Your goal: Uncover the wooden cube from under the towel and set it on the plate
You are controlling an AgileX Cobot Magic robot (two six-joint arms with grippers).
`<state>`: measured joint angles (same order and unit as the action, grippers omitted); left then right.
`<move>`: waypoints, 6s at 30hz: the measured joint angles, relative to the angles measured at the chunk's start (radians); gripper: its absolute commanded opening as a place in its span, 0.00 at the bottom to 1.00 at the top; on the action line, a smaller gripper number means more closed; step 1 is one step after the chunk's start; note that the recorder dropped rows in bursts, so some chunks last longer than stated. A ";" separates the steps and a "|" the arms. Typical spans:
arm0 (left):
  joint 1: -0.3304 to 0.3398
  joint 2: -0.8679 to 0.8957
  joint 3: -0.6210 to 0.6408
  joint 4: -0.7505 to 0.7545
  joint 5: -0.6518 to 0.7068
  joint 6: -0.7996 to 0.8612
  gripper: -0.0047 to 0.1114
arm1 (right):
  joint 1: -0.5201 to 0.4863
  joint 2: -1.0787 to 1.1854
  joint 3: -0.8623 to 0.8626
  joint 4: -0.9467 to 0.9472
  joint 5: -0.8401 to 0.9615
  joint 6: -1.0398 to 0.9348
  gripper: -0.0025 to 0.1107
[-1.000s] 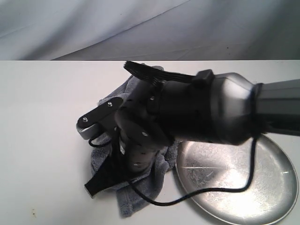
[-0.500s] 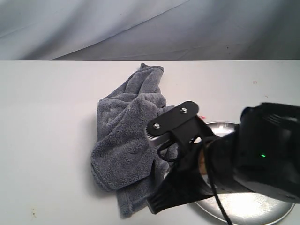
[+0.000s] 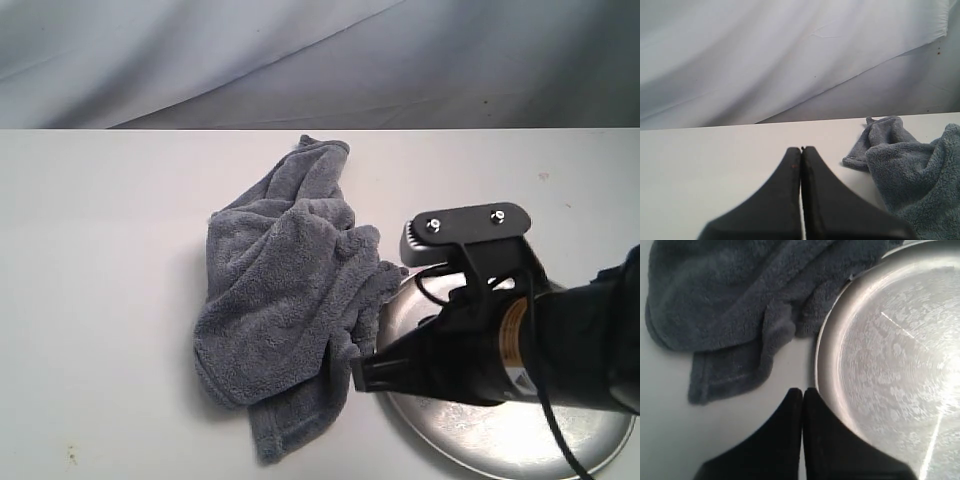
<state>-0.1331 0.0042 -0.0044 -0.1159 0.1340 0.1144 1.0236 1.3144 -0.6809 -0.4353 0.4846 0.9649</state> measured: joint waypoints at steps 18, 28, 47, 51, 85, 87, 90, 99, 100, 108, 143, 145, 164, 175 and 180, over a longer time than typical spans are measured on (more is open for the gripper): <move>0.000 0.000 0.000 0.000 0.000 0.000 0.04 | -0.098 0.039 -0.031 0.560 -0.033 -0.620 0.02; 0.000 0.000 0.000 0.000 0.000 0.000 0.04 | -0.098 0.229 -0.282 0.566 0.068 -0.681 0.02; 0.000 0.000 0.000 0.000 0.000 0.000 0.04 | -0.256 0.505 -0.709 0.619 0.250 -0.704 0.02; 0.000 0.000 0.000 0.000 0.000 0.000 0.04 | -0.258 0.509 -0.733 0.619 0.253 -0.720 0.02; 0.000 0.000 0.000 0.000 0.000 0.000 0.04 | -0.258 0.677 -0.735 0.636 0.204 -0.701 0.79; 0.000 0.000 0.000 0.000 0.000 0.000 0.04 | -0.258 0.689 -0.735 0.636 0.190 -0.701 0.79; 0.000 0.000 0.000 0.000 0.000 0.000 0.04 | -0.258 0.704 -0.735 0.644 0.177 -0.701 0.75; 0.000 0.000 0.000 0.000 0.000 0.000 0.04 | -0.258 0.707 -0.742 0.684 0.154 -0.701 0.27; 0.000 0.000 0.000 0.000 0.000 0.000 0.04 | -0.258 0.707 -0.744 0.688 0.154 -0.701 0.22; 0.000 0.000 0.000 0.000 0.000 0.000 0.04 | -0.267 0.687 -0.745 0.685 0.180 -0.717 0.02; 0.000 0.000 0.000 0.000 0.000 0.000 0.04 | -0.300 0.343 -0.745 0.324 0.154 -0.515 0.02; 0.000 0.000 0.000 0.000 0.000 0.000 0.04 | -0.345 0.343 -0.745 0.318 0.134 -0.494 0.02; 0.000 0.000 0.000 0.000 0.000 0.000 0.04 | -0.518 0.654 -0.801 0.314 -0.115 -0.469 0.02; 0.000 0.000 0.000 0.000 0.000 0.000 0.04 | -0.518 0.843 -0.863 0.314 0.073 -0.503 0.02; 0.000 0.000 0.000 0.000 0.000 0.000 0.04 | -0.518 0.858 -0.863 0.314 0.107 -0.513 0.02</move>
<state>-0.1331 0.0042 -0.0044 -0.1159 0.1340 0.1144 0.5053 2.1726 -1.5441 -0.1217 0.5912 0.4516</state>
